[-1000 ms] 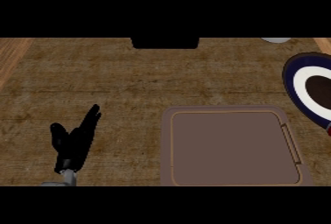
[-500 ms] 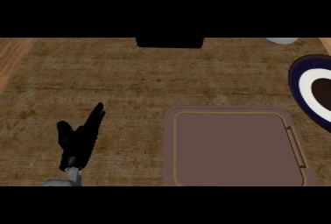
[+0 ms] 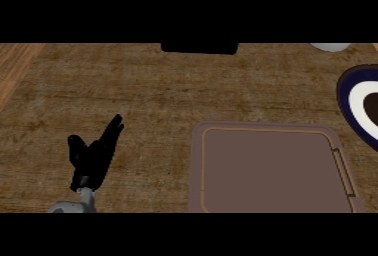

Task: Pick the can from the tray and place it in the plate

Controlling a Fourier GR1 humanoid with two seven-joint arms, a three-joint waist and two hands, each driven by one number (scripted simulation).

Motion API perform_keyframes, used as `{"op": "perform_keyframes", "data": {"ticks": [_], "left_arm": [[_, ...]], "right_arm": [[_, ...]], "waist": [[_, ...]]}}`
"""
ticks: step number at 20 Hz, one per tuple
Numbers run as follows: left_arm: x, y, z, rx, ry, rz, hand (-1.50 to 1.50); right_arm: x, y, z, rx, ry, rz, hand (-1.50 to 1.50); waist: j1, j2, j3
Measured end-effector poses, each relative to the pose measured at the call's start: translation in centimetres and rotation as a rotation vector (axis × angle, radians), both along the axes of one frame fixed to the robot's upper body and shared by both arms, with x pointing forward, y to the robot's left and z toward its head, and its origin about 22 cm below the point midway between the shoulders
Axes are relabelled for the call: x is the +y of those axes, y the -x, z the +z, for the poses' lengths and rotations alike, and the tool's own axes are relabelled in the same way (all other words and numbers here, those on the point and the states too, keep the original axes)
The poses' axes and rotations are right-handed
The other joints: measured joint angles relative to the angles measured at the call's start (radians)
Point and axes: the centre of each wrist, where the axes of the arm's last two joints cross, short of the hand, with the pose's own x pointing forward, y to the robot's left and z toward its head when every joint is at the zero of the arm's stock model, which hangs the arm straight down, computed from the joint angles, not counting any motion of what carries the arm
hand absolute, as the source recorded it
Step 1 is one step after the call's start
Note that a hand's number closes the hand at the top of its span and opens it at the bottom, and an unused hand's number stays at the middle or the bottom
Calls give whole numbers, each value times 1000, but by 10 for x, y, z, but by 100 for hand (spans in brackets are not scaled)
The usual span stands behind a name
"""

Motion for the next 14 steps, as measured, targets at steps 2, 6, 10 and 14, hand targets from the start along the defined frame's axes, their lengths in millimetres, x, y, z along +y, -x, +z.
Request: {"op": "perform_keyframes", "data": {"ticks": [2, 6, 10, 14], "left_arm": [[-1, 0, 1, -8, -6, -9, 0], [-4, -3, 2, -11, 1, -21, 0], [-4, -4, 2, -8, 8, -24, 0], [-2, -2, 1, -4, 8, -16, 0]], "right_arm": [[-1, 0, -5, 98, 39, 18, -150], [1, -5, -12, 203, 48, 87, -150], [12, -18, -15, 175, -5, 175, -150], [13, -23, -15, 55, -103, 228, -150]], "waist": [[11, 5, 1], [19, 10, 3], [20, 11, 4], [10, 9, 6]]}}
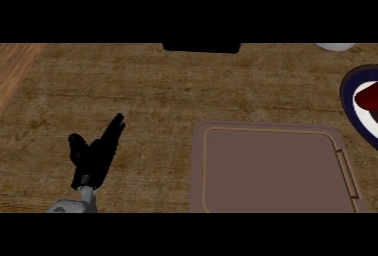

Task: Pick the can from the tray and place it in the plate

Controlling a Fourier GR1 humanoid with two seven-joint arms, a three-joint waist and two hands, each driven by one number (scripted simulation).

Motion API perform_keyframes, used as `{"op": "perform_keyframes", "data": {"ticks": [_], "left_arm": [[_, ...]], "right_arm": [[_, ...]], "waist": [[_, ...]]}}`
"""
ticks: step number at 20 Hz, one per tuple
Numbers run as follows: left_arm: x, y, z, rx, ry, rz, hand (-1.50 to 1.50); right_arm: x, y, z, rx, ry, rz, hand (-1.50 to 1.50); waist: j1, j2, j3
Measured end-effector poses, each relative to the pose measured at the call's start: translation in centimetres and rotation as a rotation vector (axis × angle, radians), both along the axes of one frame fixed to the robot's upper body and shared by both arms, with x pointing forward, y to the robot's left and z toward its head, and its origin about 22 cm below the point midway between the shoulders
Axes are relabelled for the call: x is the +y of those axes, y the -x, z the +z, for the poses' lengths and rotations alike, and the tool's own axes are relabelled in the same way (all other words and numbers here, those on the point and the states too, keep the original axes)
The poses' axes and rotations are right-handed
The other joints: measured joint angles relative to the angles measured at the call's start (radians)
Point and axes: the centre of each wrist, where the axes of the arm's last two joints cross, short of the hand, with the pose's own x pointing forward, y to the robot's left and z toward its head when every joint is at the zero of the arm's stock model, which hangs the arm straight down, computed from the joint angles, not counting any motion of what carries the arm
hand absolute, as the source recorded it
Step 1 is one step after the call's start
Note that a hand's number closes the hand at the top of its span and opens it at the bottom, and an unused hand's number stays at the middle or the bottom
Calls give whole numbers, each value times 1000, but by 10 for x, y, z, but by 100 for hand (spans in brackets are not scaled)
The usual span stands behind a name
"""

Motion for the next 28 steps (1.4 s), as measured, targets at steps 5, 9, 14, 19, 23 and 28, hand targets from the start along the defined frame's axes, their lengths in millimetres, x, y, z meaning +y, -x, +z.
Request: {"op": "perform_keyframes", "data": {"ticks": [5, 9, 14, 19, 23, 28], "left_arm": [[2, 3, 0, -1, -2, 10, 0], [4, 3, -1, -2, 1, 14, 0], [5, 4, -1, 5, 5, 30, 0], [12, 8, -2, 10, 7, 42, 0], [14, 13, -3, 11, 2, 55, 0], [17, 13, -3, 15, 6, 58, 0]], "right_arm": [[-14, 8, 8, -106, -149, -10, -150], [-34, 28, 11, -122, -234, 18, -150], [-55, 59, 8, -70, -297, 73, -150], [-69, 85, 3, 8, -287, 98, -150], [-80, 106, 4, 53, -250, 99, -150], [-84, 124, -3, 104, -182, 100, -150]], "waist": [[-6, 0, 0], [-17, -1, 1], [-32, -3, 2], [-41, -7, 3], [-51, -11, 3], [-60, -13, 3]]}}
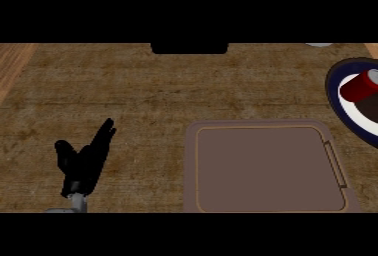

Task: Pick the can from the tray and place it in the plate

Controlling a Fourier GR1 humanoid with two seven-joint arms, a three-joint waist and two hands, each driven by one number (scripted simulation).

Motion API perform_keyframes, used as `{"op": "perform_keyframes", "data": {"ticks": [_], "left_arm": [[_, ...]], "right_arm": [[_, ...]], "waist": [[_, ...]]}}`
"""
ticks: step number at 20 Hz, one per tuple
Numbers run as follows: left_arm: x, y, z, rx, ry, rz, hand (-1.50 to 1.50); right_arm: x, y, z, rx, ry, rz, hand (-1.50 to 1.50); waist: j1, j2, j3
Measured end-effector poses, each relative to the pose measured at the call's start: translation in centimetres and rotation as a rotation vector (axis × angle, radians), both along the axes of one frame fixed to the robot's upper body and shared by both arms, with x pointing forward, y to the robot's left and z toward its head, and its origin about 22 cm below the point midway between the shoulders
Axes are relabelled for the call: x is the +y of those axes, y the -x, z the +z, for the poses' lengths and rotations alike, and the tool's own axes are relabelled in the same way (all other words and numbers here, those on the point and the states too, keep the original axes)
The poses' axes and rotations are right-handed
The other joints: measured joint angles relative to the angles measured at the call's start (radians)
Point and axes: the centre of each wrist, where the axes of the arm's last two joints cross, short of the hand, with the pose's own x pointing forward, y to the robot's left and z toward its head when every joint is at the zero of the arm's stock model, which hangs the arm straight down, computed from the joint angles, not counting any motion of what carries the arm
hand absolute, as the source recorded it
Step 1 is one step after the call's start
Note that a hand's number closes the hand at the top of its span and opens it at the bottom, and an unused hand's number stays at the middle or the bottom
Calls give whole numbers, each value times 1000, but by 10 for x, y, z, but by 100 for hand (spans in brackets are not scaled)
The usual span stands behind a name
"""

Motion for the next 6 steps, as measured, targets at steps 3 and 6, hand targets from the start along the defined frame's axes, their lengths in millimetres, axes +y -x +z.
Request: {"op": "perform_keyframes", "data": {"ticks": [3, 6], "left_arm": [[2, 2, -1, -1, -1, 6, 0], [4, 0, 1, 5, 2, 10, 0]], "right_arm": [[-1, 11, -6, 26, 33, 2, -150], [-1, 20, -12, 39, 54, 2, -150]], "waist": [[-1, -2, 0], [-6, -3, 0]]}}
